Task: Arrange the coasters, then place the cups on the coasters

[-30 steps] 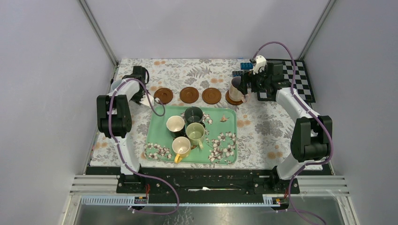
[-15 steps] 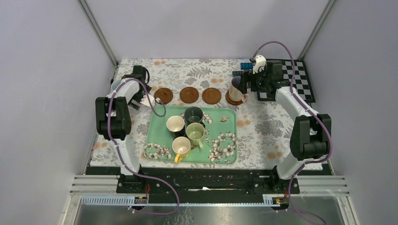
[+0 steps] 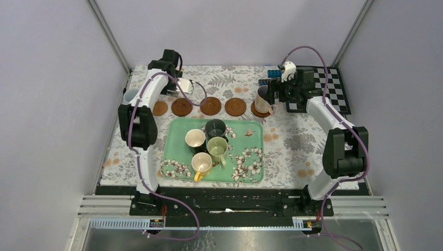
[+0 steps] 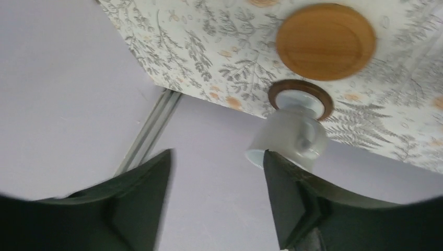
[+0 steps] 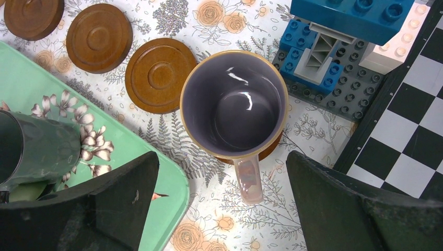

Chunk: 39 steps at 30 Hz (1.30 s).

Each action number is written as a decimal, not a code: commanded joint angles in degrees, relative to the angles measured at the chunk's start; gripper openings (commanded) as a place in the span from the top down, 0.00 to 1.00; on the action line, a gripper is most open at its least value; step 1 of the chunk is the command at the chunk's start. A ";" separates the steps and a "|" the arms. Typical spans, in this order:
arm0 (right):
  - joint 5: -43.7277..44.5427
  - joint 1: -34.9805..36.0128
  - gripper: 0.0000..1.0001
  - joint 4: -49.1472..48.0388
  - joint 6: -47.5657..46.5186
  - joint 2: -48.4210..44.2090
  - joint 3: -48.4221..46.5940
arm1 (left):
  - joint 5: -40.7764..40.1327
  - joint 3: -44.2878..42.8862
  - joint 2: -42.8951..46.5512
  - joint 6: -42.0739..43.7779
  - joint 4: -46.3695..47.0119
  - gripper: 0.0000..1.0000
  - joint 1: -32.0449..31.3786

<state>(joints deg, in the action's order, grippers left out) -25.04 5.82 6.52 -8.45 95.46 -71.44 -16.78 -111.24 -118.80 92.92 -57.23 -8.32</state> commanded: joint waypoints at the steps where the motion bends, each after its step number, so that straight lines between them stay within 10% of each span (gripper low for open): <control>1: -0.82 -0.13 0.00 -1.53 0.58 -0.69 -2.57 | 0.66 -5.10 -4.84 -6.44 -2.88 0.41 2.12; 11: -0.78 -0.18 0.00 -1.49 0.59 -0.83 -2.18 | 0.47 -4.34 -6.83 -3.95 -1.65 0.56 5.63; 39: -1.11 -0.21 0.00 -1.47 0.04 -0.87 -1.77 | -3.32 2.64 -5.30 4.39 0.72 0.44 8.09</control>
<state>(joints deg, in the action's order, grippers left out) -25.06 5.82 6.55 -8.03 95.46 -71.46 -19.20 -110.10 -125.86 95.64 -56.69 -0.62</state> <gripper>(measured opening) 0.993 0.541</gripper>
